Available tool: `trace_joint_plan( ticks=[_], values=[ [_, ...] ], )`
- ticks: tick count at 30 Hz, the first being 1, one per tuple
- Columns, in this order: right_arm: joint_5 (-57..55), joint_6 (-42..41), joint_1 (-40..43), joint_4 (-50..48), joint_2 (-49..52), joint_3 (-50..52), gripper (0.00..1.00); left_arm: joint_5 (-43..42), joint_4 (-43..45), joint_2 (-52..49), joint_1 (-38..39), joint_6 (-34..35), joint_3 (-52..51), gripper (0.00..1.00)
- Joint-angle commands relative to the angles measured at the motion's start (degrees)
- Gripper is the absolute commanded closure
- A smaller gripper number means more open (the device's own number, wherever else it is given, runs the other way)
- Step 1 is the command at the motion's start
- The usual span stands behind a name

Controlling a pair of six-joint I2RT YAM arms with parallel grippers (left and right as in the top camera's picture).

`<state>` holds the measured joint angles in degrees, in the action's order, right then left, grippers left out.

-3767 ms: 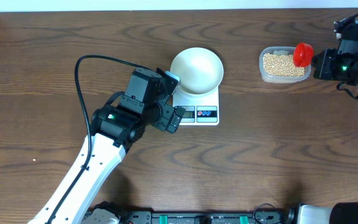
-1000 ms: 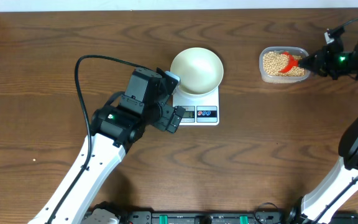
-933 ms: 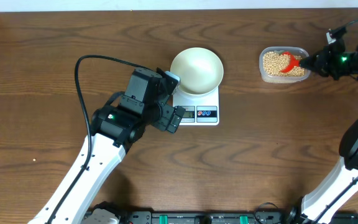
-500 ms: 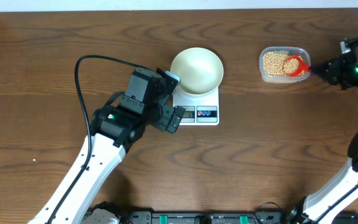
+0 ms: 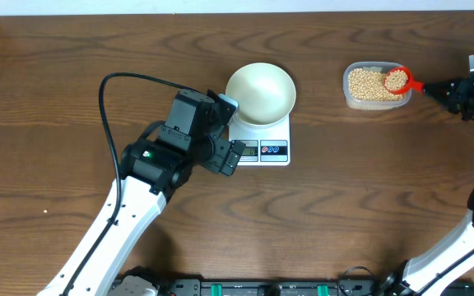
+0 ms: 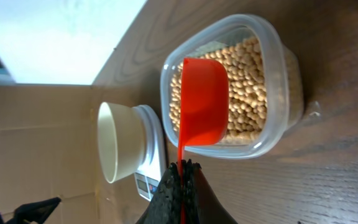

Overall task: Scoop item into bowl and weigh 50g on scale
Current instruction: 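Lift the filled red scoop out of the tub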

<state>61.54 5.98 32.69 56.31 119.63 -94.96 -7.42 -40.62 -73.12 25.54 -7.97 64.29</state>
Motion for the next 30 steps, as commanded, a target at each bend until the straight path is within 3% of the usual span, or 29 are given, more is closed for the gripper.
trace_joint_plan(
  ticks=[1, 14, 22, 30],
  values=[
    [6.4, 1.7, 1.6, -0.2, 1.1, 0.2, 0.99, -0.3, -0.1, 0.1, -0.2, -0.6, -0.2, 0.03],
    [20.1, 2.9, -0.5, -0.1, 1.1, 0.2, 0.99, -0.3, -0.1, 0.1, -0.2, -0.6, -0.2, 0.03],
    [19.1, 2.7, -11.6, 2.4, 0.9, 0.1, 0.99, -0.3, -0.1, 0.1, -0.2, -0.6, -0.2, 0.03],
    [11.1, -5.9, -23.8, -0.5, 0.9, -4.0, 0.99, -0.3, -0.1, 0.1, -0.2, -0.6, -0.2, 0.03]
  ],
)
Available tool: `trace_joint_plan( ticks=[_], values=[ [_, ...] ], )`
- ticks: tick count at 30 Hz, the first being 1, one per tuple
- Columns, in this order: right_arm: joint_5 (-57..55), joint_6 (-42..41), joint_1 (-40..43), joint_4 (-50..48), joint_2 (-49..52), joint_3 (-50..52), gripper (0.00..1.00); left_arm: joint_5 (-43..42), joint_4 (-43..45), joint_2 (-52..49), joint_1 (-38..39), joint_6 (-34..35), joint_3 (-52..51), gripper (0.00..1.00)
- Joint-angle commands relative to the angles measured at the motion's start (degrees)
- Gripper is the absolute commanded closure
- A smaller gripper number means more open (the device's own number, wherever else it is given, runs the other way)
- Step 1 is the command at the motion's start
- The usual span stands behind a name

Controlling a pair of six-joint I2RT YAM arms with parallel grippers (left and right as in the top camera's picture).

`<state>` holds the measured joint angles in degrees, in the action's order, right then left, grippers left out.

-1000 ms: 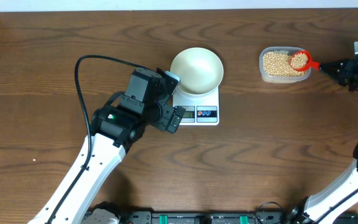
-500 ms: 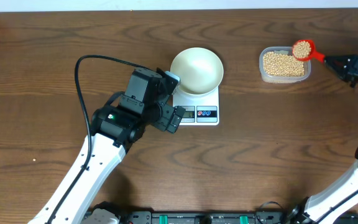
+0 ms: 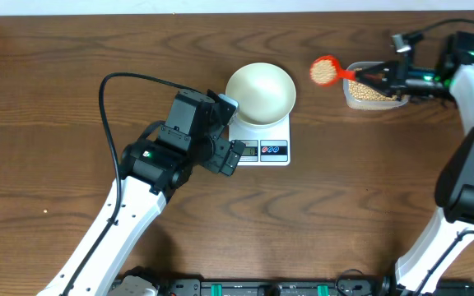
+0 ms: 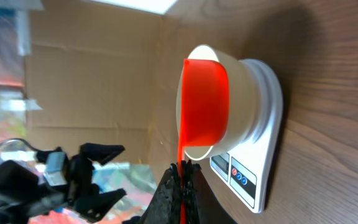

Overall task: Scoop item into bowl and weigh 50g on scale
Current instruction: 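Lift the filled red scoop out of the tub, then carry the scoop over the bowl and tip chickpeas in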

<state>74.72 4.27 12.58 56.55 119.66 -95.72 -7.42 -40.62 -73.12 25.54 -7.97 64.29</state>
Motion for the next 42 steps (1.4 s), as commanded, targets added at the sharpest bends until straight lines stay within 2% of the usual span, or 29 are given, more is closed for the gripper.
trace_joint_plan(
  ticks=[1, 7, 15, 23, 27, 34, 42],
  values=[
    [-3.8, -5.2, -5.6, -0.9, 0.9, -4.5, 0.99, -0.3, -0.1, 0.2, -0.2, -0.6, -0.2, 0.03],
    [-12.9, -8.4, -13.9, -1.0, 0.9, -10.7, 0.99, -0.3, -0.1, 0.1, -0.2, -0.6, -0.2, 0.02],
    [-42.5, -9.6, -25.7, -0.8, 0.9, -12.7, 0.99, -0.3, -0.1, 0.1, -0.2, -0.6, -0.2, 0.03],
    [-59.3, -9.6, -34.2, -4.1, 0.5, -14.0, 0.99, -0.3, -0.1, 0.1, -0.2, -0.6, -0.2, 0.03],
    [-67.6, -6.8, -37.5, -3.4, -0.1, -15.6, 0.99, -0.3, -0.1, 0.1, -0.2, -0.6, -0.2, 0.03],
    [-92.7, -3.7, -46.1, -2.5, -2.5, -16.0, 0.99, -0.3, -0.1, 0.1, -0.2, -0.6, -0.2, 0.03],
    [-91.2, -2.1, -48.2, -2.6, -5.6, -16.0, 0.99, -0.3, -0.1, 0.1, -0.2, -0.6, -0.2, 0.03]
  ],
)
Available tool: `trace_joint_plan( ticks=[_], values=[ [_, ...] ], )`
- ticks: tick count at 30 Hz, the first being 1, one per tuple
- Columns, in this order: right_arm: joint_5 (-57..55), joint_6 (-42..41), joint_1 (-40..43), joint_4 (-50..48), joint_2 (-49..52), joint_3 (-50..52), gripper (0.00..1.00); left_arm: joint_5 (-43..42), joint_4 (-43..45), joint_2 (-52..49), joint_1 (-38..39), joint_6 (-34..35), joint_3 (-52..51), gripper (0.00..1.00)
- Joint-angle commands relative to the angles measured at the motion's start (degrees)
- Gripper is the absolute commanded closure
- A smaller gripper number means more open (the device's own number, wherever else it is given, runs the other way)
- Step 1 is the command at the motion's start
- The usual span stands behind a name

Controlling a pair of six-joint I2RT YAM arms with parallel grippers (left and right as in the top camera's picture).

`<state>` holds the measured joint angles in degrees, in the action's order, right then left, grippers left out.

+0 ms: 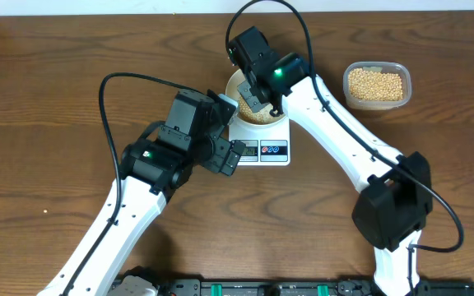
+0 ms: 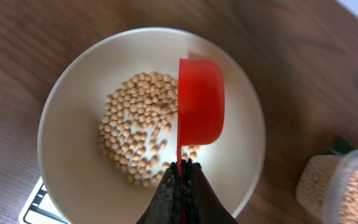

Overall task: Scoop item into bowl and weigh 50g on scale
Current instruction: 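Carry the scoop over the bowl and tip chickpeas in, then return the red scoop to the tub and scoop more chickpeas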

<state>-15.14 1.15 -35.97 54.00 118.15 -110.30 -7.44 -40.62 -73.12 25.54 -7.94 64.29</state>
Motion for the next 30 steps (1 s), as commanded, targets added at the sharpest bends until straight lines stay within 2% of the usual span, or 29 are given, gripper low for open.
trace_joint_plan(
  ticks=[1, 7, 13, 22, 30],
  values=[
    [-0.3, 1.0, 0.6, 0.0, -4.7, -1.4, 0.99, -0.3, -0.1, 0.1, -0.2, -0.6, -0.2, 0.03],
    [14.8, 1.0, 5.2, 1.0, -10.4, -1.4, 0.99, -0.3, -0.1, 0.1, -0.2, -0.6, -0.2, 0.02],
    [27.7, 1.0, 16.0, 6.3, -14.6, -1.4, 0.99, -0.3, -0.1, 0.1, -0.2, -0.6, -0.2, 0.02],
    [25.7, 1.0, 33.6, 12.3, -15.0, -1.2, 0.99, -0.3, -0.1, 0.1, -0.2, -0.6, -0.2, 0.03],
    [23.2, 1.1, 41.7, 12.0, -12.4, 2.6, 0.99, -0.3, -0.1, 0.2, -0.2, -0.6, -0.2, 0.03]
  ],
)
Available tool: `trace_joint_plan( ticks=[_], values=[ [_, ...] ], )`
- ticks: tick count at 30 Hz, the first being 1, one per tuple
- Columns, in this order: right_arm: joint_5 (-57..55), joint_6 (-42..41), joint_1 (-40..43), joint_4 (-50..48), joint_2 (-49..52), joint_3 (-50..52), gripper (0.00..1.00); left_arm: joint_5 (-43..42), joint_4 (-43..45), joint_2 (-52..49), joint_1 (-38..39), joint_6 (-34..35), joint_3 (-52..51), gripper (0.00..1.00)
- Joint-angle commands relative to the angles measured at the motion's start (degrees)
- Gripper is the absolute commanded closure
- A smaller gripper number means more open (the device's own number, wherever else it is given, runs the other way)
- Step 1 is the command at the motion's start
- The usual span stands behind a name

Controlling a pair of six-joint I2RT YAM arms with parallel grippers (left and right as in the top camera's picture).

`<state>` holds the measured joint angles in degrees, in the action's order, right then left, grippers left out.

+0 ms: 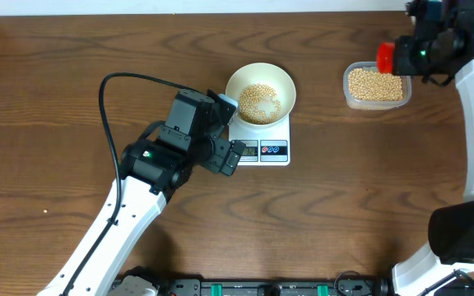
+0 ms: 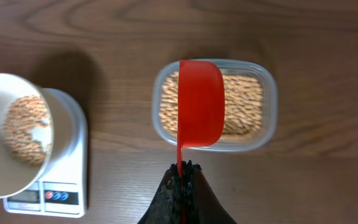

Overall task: Scoop item into bowl and weigh 50g on scale
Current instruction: 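Return the red scoop to the tub and scoop more chickpeas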

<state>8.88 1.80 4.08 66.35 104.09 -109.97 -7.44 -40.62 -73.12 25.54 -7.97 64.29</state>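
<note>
My right gripper (image 2: pixel 182 167) is shut on the thin handle of a red scoop (image 2: pixel 201 102). The scoop hangs over a clear tub of beans (image 2: pixel 244 106) at the table's far right. From overhead, the scoop (image 1: pixel 385 56) shows only red, no beans, just above the tub (image 1: pixel 375 85). A cream bowl (image 1: pixel 286 82) with a layer of beans stands on the white scale (image 1: pixel 262 150). My left gripper (image 1: pixel 230 131) rests open against the scale's left side.
The scale's display and buttons face the near side of the brown wooden table (image 1: pixel 369 205). The left arm's black cable loops over the table at the left. A cardboard edge shows at the far left corner.
My right gripper with the scoop was over the bowl and is now over the bean tub at the right. The bowl keeps its beans. The left arm has not moved.
The scoop was first in the tub, heaped with beans. Then it was held full between the tub and the empty bowl. After that it was over the bowl, with beans lying in the bowl. Now it is back above the tub.
</note>
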Motion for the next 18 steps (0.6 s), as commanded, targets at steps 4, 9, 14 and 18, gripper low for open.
trace_joint_plan(
  ticks=[4, 9, 14, 18],
  values=[
    [-0.8, 0.4, 2.8, -3.8, 2.1, 6.9, 0.99, -0.3, -0.1, 0.1, -0.2, -0.6, -0.2, 0.03],
    [-0.8, -0.3, 3.0, -11.8, 2.1, 15.9, 0.99, -0.3, -0.1, 0.1, -0.2, -0.6, -0.2, 0.03],
    [-0.5, -4.8, 3.0, -22.7, 2.1, 26.2, 0.99, -0.3, -0.1, 0.1, -0.2, -0.6, -0.2, 0.03],
    [4.8, -6.5, 3.0, -28.1, 2.1, 31.6, 0.99, -0.3, -0.1, 0.1, -0.2, -0.6, -0.2, 0.03]
  ],
)
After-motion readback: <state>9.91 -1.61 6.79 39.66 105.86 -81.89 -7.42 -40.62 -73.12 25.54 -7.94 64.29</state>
